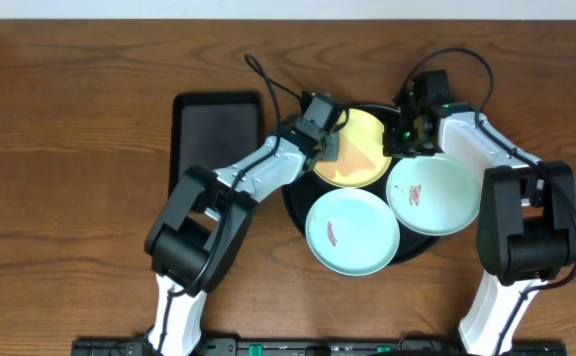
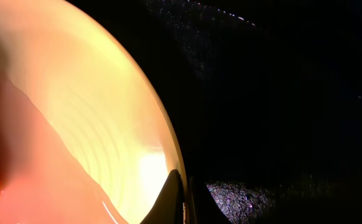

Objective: Clean dirty plates on tray and stack at the side
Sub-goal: 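Wipe the yellow plate with the sponge in the left gripper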

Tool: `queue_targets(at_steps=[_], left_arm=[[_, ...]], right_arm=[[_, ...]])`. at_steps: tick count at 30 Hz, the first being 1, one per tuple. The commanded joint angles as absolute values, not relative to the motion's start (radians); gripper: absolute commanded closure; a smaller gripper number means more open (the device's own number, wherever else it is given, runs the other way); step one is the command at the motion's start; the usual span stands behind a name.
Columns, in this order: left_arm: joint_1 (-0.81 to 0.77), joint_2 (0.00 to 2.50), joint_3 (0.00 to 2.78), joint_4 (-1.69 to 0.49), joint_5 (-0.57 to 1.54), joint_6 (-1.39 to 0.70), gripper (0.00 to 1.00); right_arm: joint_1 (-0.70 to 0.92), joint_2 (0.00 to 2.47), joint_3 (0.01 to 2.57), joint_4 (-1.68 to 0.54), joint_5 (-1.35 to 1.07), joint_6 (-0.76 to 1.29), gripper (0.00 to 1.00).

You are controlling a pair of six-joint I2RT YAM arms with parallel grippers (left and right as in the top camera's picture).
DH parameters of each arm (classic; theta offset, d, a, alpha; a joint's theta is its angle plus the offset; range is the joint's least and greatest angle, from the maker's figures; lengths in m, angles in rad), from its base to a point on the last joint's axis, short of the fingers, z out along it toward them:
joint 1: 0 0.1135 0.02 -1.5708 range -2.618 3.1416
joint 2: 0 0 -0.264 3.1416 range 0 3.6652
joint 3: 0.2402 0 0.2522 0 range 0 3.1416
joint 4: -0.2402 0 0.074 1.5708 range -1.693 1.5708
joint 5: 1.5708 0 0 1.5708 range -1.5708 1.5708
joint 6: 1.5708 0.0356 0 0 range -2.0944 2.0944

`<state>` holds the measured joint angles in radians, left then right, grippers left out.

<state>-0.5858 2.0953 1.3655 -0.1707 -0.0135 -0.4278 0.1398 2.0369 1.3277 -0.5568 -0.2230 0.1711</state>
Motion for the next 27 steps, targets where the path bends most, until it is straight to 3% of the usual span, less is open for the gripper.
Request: queue_targets(at_steps=[1,12,20,27], left_arm=[[-0.606,2.141,1.354,-0.079,0.226,-0.626,0.93],[-0.646,2.183,1.356,-0.054,0.227,-0.601,0.93],[-0.572,2.181,1.420,-0.390,-0.043,-0.410,0.93],[-0.568,2.175,1.571,-0.603,-0.271,-0.397,0.92]], right_arm=[[0.148,2.046,1.320,-0.570,-0.161,0.148,0.99],[0.148,2.046,1.320,-0.573,-0.162,0.148,0.99],[0.148,2.046,1.320,-0.577,-0.162,0.149,0.99],[0.148,2.046,1.320,-0.581,-0.165,0.149,0.99]])
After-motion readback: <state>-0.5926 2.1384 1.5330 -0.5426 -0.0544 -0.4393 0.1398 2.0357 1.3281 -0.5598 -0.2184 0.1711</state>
